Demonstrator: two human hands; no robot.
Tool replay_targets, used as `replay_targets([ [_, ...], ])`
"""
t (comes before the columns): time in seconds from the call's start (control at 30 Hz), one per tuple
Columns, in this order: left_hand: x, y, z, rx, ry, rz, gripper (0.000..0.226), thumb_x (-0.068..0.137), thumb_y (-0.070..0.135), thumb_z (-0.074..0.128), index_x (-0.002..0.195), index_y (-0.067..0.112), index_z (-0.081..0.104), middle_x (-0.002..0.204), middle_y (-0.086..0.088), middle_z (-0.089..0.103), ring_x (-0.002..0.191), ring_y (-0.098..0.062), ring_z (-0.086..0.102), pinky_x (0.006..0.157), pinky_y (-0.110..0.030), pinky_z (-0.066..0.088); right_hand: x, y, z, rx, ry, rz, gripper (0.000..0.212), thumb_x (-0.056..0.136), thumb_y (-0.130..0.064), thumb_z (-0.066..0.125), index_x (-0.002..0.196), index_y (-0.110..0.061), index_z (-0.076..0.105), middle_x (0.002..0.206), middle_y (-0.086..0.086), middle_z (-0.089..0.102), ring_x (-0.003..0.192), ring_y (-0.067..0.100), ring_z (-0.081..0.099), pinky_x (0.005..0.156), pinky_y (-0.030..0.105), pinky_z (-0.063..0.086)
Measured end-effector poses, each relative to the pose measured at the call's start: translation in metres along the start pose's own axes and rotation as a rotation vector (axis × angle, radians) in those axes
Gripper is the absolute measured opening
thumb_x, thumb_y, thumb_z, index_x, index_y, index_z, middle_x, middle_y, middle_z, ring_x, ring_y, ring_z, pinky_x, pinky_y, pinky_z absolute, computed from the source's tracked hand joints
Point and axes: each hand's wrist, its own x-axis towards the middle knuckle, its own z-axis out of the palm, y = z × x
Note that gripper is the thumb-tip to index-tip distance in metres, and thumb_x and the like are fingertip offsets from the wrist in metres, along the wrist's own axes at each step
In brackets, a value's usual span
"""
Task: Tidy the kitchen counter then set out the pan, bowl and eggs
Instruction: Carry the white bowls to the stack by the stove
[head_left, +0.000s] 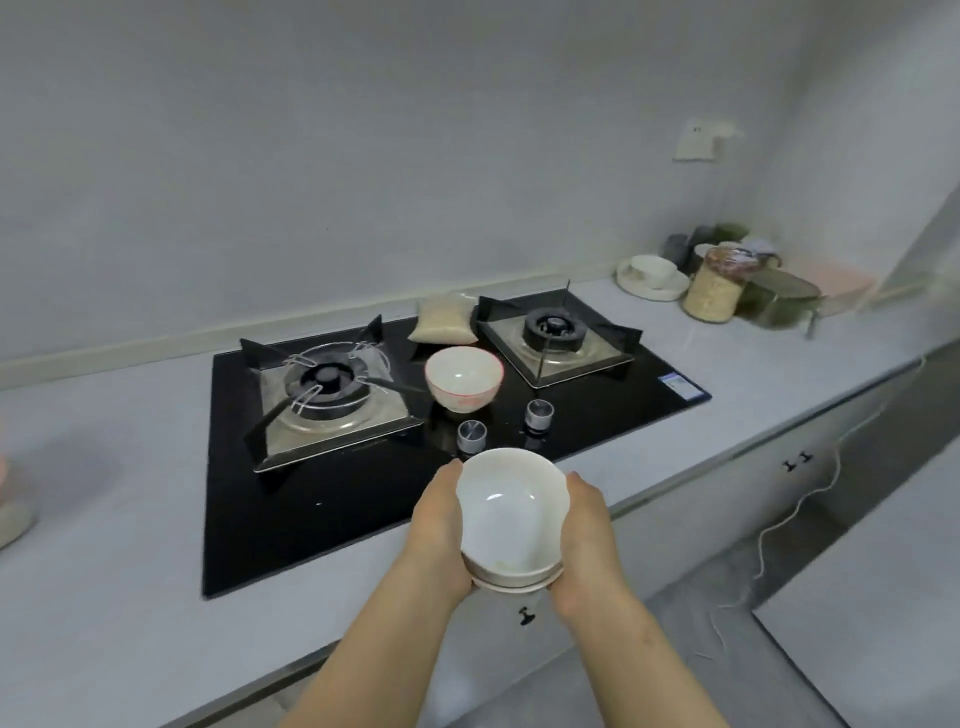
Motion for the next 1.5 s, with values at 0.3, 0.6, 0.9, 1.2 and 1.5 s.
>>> replay_targets([
  [0.3,0.042,-0.011,0.130,0.186,-0.012,0.019,0.030,0.091,0.033,0.051,0.112,0.012,0.061,0.091,-0.011,0.068,0.077,-0.027,0.062,0.058,-0.027,0.049,0.076,-0.067,-0.081,0.103,0.102,0.009,0.034,0.096,-0.037,0.035,0.121,-0.020,0.051,0.113,0.012,0.060,0.102,0.031,0.059,0.067,0.030,0.047],
  [0.6,0.133,0.014,0.244,0.324,-0.174,0.059,0.028,0.092,0.028,0.050,0.111,0.011,0.061,0.092,-0.009,0.065,0.070,-0.025,0.059,0.050,-0.021,0.043,0.175,-0.149,-0.113,0.166,0.202,-0.069,0.027,0.097,-0.030,0.035,0.106,-0.020,0.058,0.103,0.007,0.063,0.086,0.027,0.058,0.059,0.026,0.043],
  [0.9,0.200,0.021,0.338,0.342,-0.218,0.045,0.028,0.091,0.038,0.050,0.106,0.016,0.059,0.090,-0.007,0.063,0.082,-0.028,0.059,0.075,-0.034,0.046,0.252,-0.201,-0.147,0.292,0.246,-0.076,0.020,0.100,-0.034,0.032,0.109,-0.023,0.046,0.090,-0.002,0.056,0.079,0.017,0.055,0.063,0.028,0.044],
  [1.2,0.283,0.016,0.446,0.244,-0.078,0.025,0.046,0.090,0.044,0.053,0.126,0.014,0.051,0.116,-0.012,0.057,0.113,-0.032,0.054,0.100,-0.042,0.043,0.375,-0.260,-0.192,0.263,0.201,-0.019,0.024,0.099,-0.036,0.039,0.115,-0.020,0.047,0.096,0.004,0.057,0.082,0.022,0.054,0.073,0.033,0.045],
  [1.5,0.343,0.002,0.530,0.132,0.145,0.084,0.034,0.092,0.043,0.051,0.114,0.018,0.052,0.107,-0.009,0.056,0.099,-0.028,0.053,0.091,-0.037,0.043,0.515,-0.299,-0.230,-0.012,0.082,0.030,0.027,0.098,-0.035,0.037,0.107,-0.014,0.052,0.099,0.009,0.057,0.098,0.029,0.055,0.089,0.039,0.046],
])
